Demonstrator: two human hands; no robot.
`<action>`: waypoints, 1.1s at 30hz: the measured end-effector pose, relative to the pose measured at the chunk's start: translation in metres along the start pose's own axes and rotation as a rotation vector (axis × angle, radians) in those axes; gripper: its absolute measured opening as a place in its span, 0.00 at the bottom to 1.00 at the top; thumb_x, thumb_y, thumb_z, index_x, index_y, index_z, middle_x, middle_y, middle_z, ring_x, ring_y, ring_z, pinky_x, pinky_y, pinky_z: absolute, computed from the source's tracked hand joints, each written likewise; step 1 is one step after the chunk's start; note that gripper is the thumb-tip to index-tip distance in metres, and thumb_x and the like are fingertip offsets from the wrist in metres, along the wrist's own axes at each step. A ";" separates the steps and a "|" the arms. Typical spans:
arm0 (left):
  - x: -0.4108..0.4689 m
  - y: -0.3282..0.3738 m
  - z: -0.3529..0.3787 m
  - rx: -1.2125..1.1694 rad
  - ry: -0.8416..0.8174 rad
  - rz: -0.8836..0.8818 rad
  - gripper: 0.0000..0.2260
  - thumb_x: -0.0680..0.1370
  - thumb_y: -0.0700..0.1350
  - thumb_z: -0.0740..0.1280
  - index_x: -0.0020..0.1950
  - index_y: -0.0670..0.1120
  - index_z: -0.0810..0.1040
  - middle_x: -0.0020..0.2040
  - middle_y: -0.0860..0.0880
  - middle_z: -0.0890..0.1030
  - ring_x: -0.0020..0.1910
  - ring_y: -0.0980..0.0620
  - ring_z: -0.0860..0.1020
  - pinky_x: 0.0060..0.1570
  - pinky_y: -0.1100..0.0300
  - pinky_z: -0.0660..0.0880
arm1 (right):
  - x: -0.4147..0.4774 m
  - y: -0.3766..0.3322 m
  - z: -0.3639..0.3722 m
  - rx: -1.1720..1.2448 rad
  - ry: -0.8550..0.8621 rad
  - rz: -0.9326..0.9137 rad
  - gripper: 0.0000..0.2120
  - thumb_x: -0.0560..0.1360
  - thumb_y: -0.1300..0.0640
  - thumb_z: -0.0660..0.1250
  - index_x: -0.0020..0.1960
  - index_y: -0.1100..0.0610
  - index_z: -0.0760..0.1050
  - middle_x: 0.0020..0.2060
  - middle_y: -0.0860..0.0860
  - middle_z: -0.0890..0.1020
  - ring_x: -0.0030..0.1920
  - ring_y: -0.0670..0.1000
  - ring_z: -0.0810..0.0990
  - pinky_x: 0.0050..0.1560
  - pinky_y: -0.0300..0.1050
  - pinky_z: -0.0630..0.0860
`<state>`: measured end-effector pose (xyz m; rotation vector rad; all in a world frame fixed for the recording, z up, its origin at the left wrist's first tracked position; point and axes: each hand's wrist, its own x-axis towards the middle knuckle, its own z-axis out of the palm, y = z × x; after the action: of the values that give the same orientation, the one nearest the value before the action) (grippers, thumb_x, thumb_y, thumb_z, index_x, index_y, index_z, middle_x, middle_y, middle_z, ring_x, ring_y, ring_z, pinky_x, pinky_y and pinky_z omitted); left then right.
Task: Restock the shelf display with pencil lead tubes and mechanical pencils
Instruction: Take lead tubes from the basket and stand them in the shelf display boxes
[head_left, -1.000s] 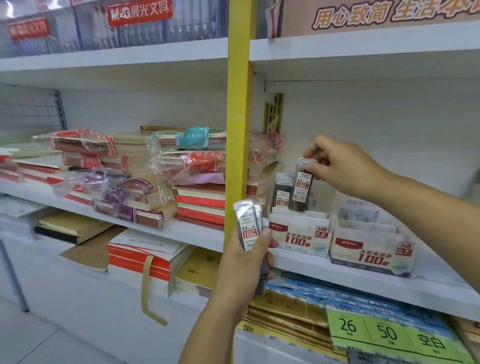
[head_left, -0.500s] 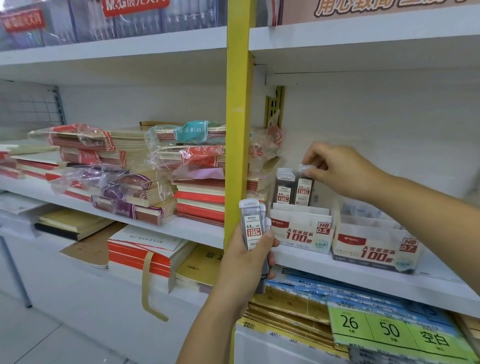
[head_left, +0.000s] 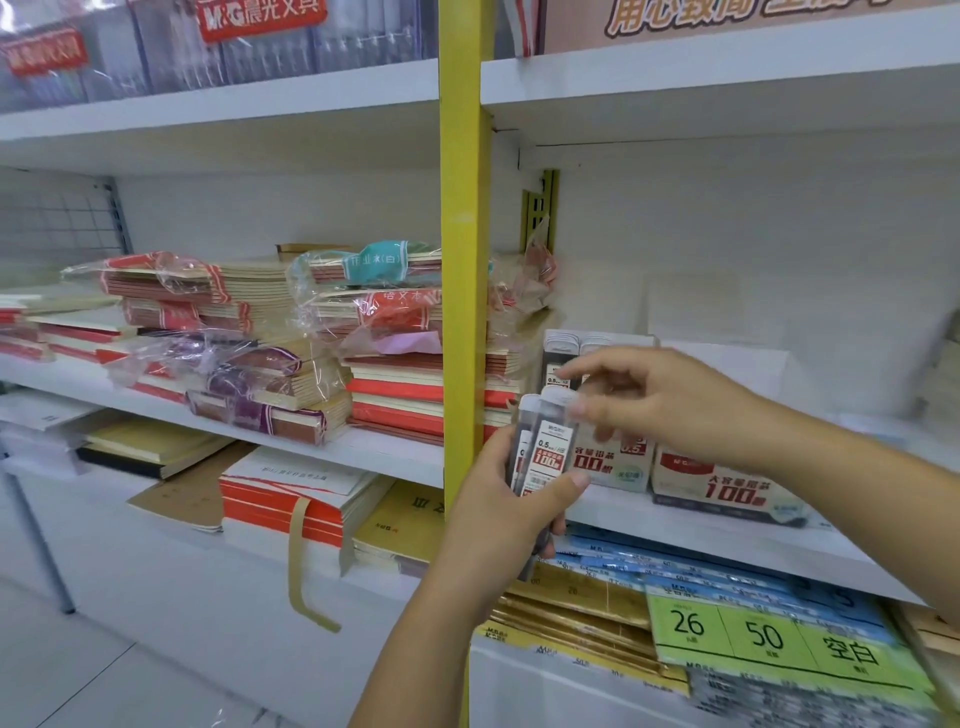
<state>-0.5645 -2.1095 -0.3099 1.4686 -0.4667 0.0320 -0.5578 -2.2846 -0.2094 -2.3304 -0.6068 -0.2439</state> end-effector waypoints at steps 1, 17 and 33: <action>-0.001 0.001 0.002 0.008 -0.012 0.009 0.12 0.77 0.47 0.73 0.57 0.58 0.76 0.33 0.51 0.79 0.28 0.57 0.75 0.28 0.64 0.73 | -0.002 0.000 0.005 0.057 -0.012 0.009 0.09 0.73 0.49 0.71 0.53 0.43 0.79 0.42 0.40 0.84 0.38 0.40 0.82 0.36 0.34 0.78; 0.004 -0.006 0.001 -0.070 0.059 -0.061 0.11 0.84 0.47 0.61 0.53 0.62 0.79 0.44 0.44 0.84 0.32 0.54 0.78 0.34 0.57 0.76 | 0.003 0.010 -0.045 -0.027 0.556 -0.050 0.07 0.77 0.57 0.68 0.49 0.46 0.74 0.40 0.45 0.83 0.38 0.40 0.82 0.36 0.32 0.77; 0.007 -0.013 -0.014 -0.101 0.127 -0.029 0.10 0.83 0.48 0.64 0.61 0.60 0.76 0.50 0.52 0.86 0.41 0.54 0.83 0.40 0.59 0.82 | 0.054 0.031 -0.029 -0.460 0.309 -0.007 0.14 0.74 0.54 0.71 0.54 0.48 0.68 0.40 0.45 0.79 0.39 0.44 0.78 0.41 0.45 0.78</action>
<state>-0.5506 -2.0993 -0.3202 1.3651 -0.3390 0.0773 -0.4959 -2.3052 -0.1886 -2.6464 -0.4367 -0.8028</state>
